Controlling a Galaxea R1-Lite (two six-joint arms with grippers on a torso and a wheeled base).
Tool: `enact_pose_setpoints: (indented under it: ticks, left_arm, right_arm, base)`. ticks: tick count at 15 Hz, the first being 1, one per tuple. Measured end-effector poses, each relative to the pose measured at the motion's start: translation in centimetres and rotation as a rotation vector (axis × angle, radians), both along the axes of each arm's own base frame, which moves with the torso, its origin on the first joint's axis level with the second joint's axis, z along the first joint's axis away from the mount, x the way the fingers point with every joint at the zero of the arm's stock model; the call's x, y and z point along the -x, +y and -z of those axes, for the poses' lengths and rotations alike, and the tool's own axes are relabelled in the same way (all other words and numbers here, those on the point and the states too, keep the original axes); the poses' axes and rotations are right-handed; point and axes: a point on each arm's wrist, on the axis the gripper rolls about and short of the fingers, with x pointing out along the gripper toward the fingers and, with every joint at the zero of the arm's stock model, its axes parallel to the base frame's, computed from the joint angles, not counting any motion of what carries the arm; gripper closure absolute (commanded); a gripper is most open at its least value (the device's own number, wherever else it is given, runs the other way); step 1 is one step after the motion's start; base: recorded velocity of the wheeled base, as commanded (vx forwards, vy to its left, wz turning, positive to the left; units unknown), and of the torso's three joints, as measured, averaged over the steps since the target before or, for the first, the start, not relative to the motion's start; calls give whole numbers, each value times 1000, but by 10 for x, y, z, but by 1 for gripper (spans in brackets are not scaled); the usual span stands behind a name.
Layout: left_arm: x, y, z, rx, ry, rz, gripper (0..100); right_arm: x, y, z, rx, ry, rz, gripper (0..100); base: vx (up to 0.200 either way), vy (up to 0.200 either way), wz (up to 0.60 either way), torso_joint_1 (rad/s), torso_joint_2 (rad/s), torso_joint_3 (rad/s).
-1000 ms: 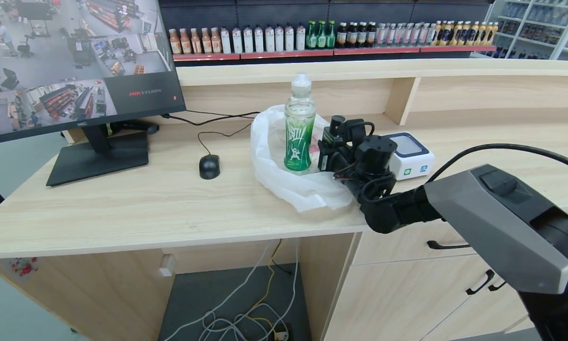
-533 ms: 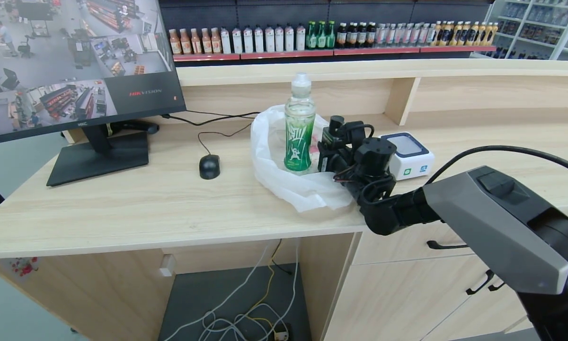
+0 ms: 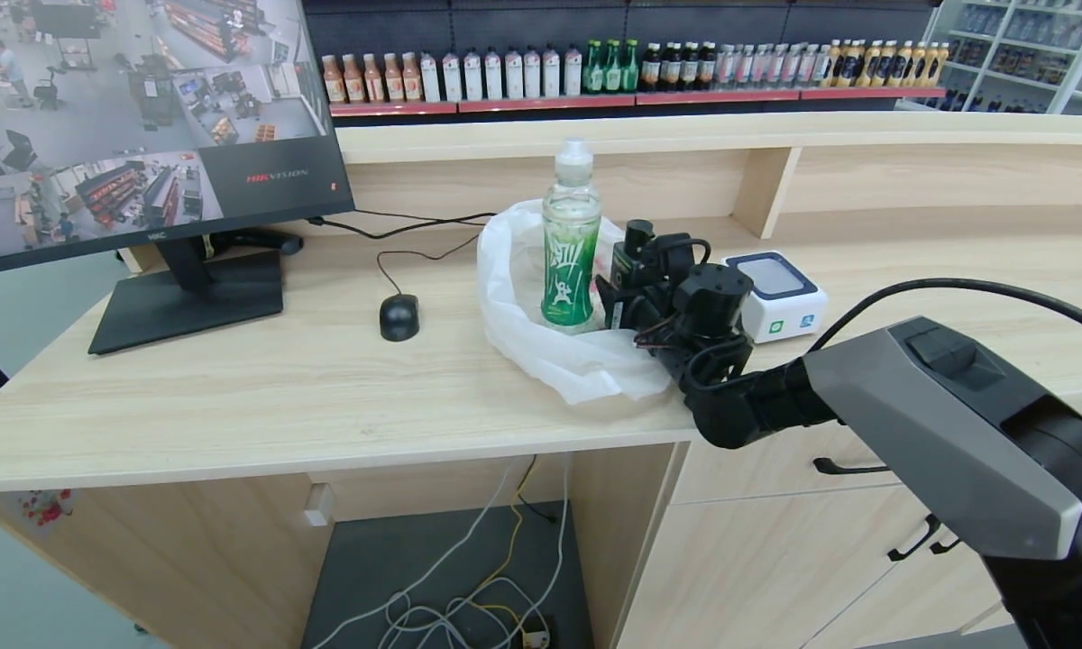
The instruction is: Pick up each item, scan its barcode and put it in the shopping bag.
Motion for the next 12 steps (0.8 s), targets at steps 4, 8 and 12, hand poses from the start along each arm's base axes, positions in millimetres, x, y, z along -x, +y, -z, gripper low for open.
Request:
enact_pose_setpoints:
  ticks: [4,8,12]
  left_arm:
    - [0,0,0,-1,0,0,0]
    - [0,0,0,0,0,0,0]
    - [0,0,0,0,0,0,0]
  right_arm:
    - [0,0,-4,-13,-25,-1,0]
    - [1,0,-5,-25,-51,-1,0]
    - [4,1,-9,-55,-73,-7,0]
  base:
    - [0,0,0,0,0,0]
    - [0,0,0,0,0,0]
    - [0,0,0,0,0,0]
